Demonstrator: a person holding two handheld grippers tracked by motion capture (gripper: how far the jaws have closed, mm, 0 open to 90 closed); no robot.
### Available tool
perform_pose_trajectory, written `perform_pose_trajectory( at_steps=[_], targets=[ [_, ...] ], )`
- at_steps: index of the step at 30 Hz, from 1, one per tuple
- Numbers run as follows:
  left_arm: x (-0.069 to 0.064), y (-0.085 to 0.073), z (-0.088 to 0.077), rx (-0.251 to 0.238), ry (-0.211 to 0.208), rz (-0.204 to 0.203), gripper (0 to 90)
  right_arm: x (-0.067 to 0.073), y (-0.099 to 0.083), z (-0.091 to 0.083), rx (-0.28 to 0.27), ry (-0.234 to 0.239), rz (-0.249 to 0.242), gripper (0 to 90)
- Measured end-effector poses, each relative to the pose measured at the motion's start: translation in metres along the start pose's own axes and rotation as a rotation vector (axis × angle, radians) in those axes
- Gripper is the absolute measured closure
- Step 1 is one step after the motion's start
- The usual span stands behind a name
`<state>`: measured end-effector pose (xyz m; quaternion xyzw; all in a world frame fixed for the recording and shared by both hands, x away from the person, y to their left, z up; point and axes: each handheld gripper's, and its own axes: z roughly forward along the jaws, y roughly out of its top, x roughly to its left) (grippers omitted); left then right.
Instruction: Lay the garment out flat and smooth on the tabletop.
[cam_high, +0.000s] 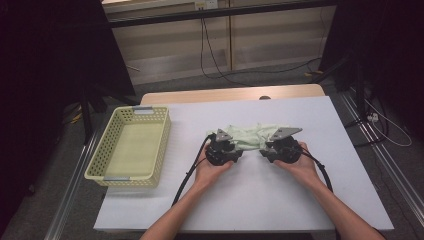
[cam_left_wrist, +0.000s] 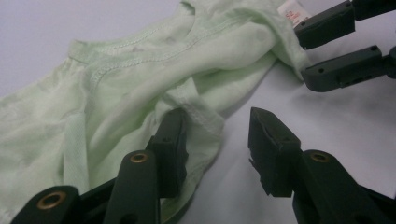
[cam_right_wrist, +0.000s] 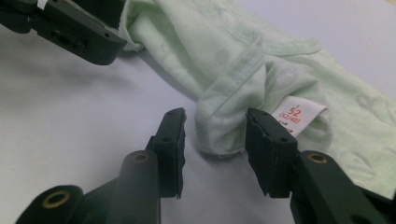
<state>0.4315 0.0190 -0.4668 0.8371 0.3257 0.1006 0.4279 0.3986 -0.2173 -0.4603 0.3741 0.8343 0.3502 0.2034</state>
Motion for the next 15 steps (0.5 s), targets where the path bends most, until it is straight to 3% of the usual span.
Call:
perform_pose_trajectory(
  at_steps=[4, 6, 8, 15],
  targets=[
    [0.001, 0.003, 0.004, 0.012, 0.031, 0.002, 61.4, 0.001, 0.000, 0.005, 0.003, -0.003, -0.003, 64.4],
    [0.003, 0.004, 0.005, 0.016, 0.034, -0.011, 70.2, 0.000, 0.000, 0.004, 0.006, -0.033, -0.011, 77.2],
    [0.006, 0.005, 0.002, 0.003, 0.027, -0.038, 82.1, -0.003, 0.000, 0.001, -0.004, -0.029, 0.007, 84.1],
    [0.009, 0.009, -0.015, 0.019, 0.006, 0.024, 86.4, -0.015, 0.000, -0.015, -0.061, -0.043, 0.060, 88.6]
  ],
)
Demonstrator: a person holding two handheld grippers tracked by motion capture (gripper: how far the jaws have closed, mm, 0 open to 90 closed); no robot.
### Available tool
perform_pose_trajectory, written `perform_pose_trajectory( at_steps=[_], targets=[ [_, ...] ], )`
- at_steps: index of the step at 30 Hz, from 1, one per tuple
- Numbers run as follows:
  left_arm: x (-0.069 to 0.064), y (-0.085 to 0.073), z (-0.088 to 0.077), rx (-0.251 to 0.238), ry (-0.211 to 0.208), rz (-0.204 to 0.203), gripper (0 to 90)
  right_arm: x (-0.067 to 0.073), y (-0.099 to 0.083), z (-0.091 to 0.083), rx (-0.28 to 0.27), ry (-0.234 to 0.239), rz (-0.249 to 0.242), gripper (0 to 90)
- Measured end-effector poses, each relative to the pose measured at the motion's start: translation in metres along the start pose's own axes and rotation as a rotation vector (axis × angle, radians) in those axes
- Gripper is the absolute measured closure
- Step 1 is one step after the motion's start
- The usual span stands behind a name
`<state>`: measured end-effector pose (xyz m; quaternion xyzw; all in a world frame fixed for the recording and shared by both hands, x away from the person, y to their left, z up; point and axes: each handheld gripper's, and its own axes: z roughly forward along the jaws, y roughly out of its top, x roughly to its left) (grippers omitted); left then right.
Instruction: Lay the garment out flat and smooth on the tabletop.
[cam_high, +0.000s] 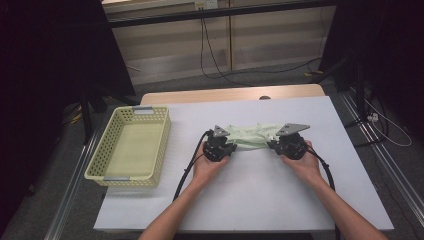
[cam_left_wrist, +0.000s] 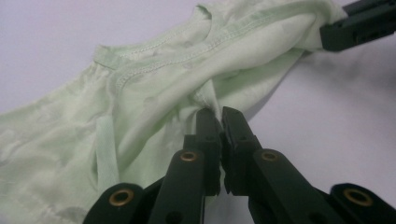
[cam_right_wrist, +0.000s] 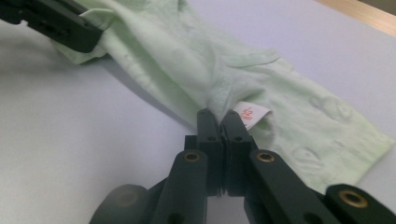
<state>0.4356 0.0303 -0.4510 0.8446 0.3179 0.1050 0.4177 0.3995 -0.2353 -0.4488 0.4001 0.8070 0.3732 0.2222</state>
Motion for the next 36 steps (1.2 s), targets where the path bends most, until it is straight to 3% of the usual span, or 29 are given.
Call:
perform_pose_trajectory(
  at_steps=[4, 17, 21, 23, 28, 31, 36],
  targets=[
    [0.000, 0.002, -0.013, 0.017, -0.005, 0.056, 86.1, -0.005, 0.001, -0.008, -0.020, -0.012, 0.019, 88.9],
    [-0.002, -0.001, -0.043, 0.037, -0.047, 0.153, 83.8, -0.009, 0.001, -0.018, -0.020, -0.026, 0.016, 89.0],
    [-0.003, -0.009, -0.044, 0.039, -0.063, 0.159, 78.8, -0.010, -0.002, -0.022, -0.008, -0.025, 0.019, 89.0],
    [-0.001, -0.013, -0.047, 0.034, -0.079, 0.149, 78.6, -0.010, -0.005, -0.024, -0.006, -0.027, 0.016, 89.0],
    [0.002, -0.019, -0.047, 0.037, -0.069, 0.106, 79.2, -0.011, -0.011, -0.027, 0.006, -0.027, 0.019, 88.8],
    [-0.003, -0.022, -0.039, 0.043, -0.084, 0.089, 79.8, -0.012, -0.014, -0.027, -0.002, -0.024, 0.035, 88.6],
    [-0.012, -0.027, -0.022, 0.067, -0.080, 0.099, 75.4, -0.013, -0.015, -0.026, -0.006, -0.030, 0.041, 88.4]
  ],
)
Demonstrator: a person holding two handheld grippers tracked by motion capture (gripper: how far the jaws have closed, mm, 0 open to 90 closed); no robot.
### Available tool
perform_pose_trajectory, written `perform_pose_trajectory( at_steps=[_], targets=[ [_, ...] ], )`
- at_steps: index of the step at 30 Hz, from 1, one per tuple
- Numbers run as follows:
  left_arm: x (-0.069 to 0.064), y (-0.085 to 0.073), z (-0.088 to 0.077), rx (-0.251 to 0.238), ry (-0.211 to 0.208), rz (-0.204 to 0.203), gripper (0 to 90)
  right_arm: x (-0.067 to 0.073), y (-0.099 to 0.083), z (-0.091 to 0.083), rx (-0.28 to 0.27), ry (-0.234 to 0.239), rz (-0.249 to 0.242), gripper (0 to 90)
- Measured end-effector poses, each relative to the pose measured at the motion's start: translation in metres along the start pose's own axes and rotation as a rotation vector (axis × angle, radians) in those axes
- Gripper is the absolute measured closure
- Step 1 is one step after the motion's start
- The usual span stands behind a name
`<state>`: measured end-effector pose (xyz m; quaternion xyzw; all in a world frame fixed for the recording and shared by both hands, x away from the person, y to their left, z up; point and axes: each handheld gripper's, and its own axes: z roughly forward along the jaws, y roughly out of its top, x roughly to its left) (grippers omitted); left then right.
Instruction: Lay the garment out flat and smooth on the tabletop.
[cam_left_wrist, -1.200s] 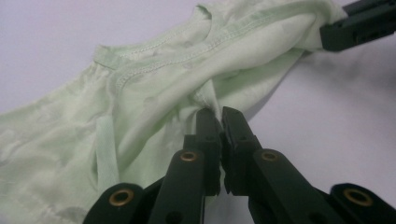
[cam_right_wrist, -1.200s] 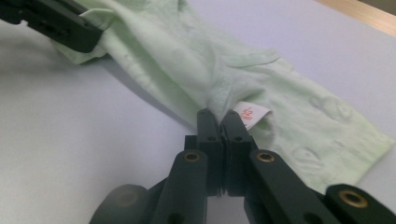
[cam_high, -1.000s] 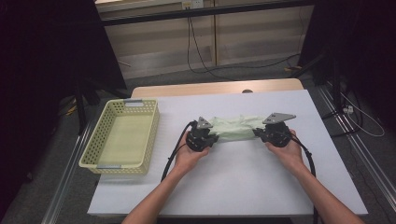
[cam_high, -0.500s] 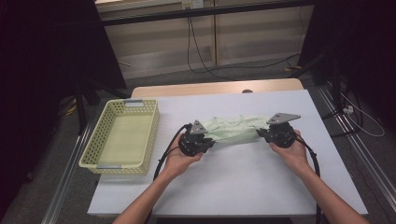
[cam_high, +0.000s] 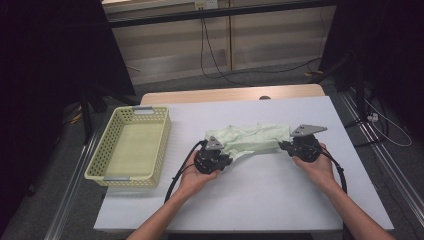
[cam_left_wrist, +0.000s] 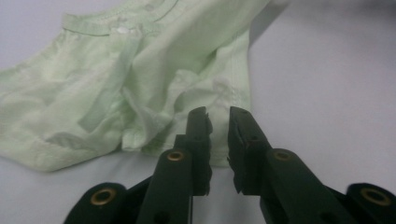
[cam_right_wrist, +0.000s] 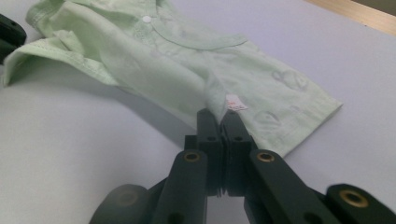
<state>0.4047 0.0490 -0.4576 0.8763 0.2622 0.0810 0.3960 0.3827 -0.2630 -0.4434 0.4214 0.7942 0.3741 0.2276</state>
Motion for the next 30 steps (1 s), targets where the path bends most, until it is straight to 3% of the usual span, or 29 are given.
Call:
perform_pose_trajectory(
  at_steps=[2, 4, 5, 7, 9, 10, 13, 14, 15, 21, 27, 30],
  targets=[
    [-0.004, -0.002, 0.005, -0.004, 0.018, 0.034, 75.7, -0.001, 0.000, 0.000, 0.001, -0.004, 0.007, 88.3],
    [-0.004, -0.001, 0.007, -0.014, 0.017, 0.028, 73.1, -0.002, -0.001, 0.001, -0.001, -0.003, 0.007, 88.3],
    [-0.003, -0.001, 0.008, -0.016, -0.009, 0.009, 68.0, -0.002, -0.001, 0.001, -0.002, -0.004, 0.006, 88.3],
    [-0.005, -0.003, 0.008, -0.019, -0.004, 0.027, 66.1, -0.001, -0.001, 0.001, -0.002, -0.005, 0.007, 88.3],
    [-0.009, -0.003, 0.009, -0.015, -0.012, 0.039, 67.5, -0.001, -0.001, 0.001, -0.001, -0.004, 0.003, 88.3],
    [-0.010, -0.003, 0.009, -0.016, 0.005, 0.055, 68.4, -0.001, -0.001, 0.002, -0.001, -0.004, 0.002, 88.3],
    [-0.013, -0.003, 0.009, -0.011, -0.008, 0.056, 84.4, 0.000, 0.000, 0.002, 0.000, -0.006, 0.002, 88.3],
    [-0.014, -0.001, 0.007, 0.007, 0.017, 0.046, 87.2, -0.001, 0.000, 0.001, -0.003, -0.005, 0.003, 88.3],
    [-0.011, -0.001, 0.007, 0.006, -0.005, 0.044, 88.2, -0.001, 0.000, 0.001, -0.001, -0.003, 0.008, 88.3],
    [-0.006, -0.005, -0.009, 0.056, -0.003, 0.073, 88.7, -0.001, -0.002, 0.000, 0.010, 0.007, 0.009, 86.9],
    [0.003, -0.013, -0.025, 0.058, 0.001, 0.059, 88.7, 0.004, -0.003, 0.001, 0.040, 0.020, -0.012, 86.2],
    [0.004, -0.016, -0.028, 0.071, -0.003, 0.078, 88.7, 0.007, -0.004, 0.001, 0.056, 0.040, -0.022, 86.1]
  ],
)
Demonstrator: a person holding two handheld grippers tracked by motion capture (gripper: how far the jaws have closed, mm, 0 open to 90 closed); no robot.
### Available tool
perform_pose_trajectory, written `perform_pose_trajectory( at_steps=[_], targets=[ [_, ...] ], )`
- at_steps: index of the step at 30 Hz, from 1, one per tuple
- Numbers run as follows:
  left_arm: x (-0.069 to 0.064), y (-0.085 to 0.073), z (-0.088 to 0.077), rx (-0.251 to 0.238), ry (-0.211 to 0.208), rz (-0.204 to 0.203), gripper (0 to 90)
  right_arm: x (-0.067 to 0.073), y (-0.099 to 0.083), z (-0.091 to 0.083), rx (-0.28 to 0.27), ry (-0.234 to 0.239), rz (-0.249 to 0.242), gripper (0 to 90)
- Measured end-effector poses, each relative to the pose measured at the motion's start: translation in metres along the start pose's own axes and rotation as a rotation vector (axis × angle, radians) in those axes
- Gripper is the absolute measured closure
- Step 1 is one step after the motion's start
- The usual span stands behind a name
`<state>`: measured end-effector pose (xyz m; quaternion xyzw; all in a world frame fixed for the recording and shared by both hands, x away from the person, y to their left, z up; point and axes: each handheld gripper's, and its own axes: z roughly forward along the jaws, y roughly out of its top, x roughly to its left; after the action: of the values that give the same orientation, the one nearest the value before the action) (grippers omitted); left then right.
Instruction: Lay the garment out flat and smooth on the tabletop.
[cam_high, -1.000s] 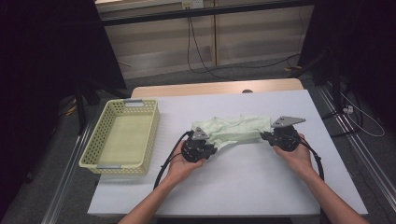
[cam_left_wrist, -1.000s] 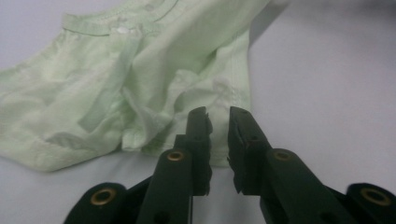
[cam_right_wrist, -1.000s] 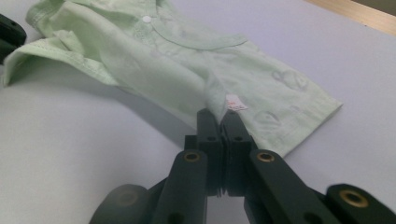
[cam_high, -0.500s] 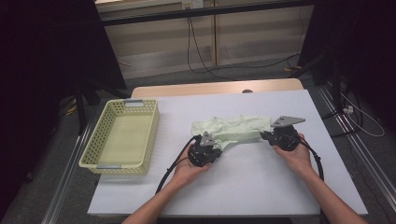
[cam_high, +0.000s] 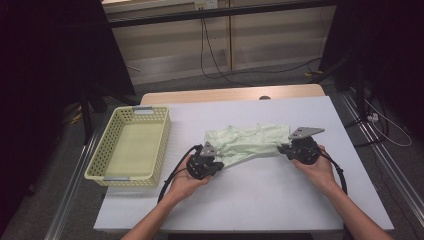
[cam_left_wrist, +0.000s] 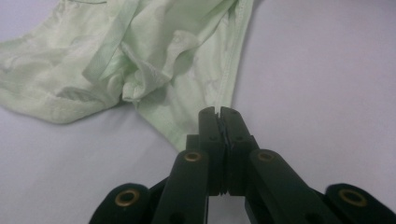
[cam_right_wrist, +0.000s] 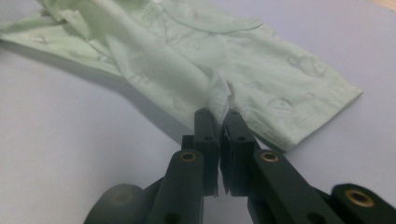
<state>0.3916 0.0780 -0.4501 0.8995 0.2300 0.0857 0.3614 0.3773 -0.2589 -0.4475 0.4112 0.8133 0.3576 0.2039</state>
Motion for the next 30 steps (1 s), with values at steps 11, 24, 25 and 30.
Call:
perform_pose_trajectory(
  at_steps=[11, 24, 25, 30],
  targets=[
    [0.003, -0.004, -0.005, -0.026, 0.000, -0.024, 75.4, 0.013, -0.010, 0.002, 0.047, 0.039, -0.066, 73.1],
    [0.025, 0.030, -0.004, -0.111, 0.038, -0.061, 69.4, 0.008, 0.009, -0.009, -0.102, 0.053, -0.021, 68.3],
    [0.027, 0.033, -0.001, -0.120, 0.049, -0.074, 69.6, 0.008, 0.010, -0.008, -0.101, 0.041, -0.022, 70.3],
    [0.030, 0.043, 0.004, -0.142, 0.049, -0.087, 69.5, 0.007, 0.012, 0.004, -0.069, 0.045, -0.019, 75.9]
  ],
)
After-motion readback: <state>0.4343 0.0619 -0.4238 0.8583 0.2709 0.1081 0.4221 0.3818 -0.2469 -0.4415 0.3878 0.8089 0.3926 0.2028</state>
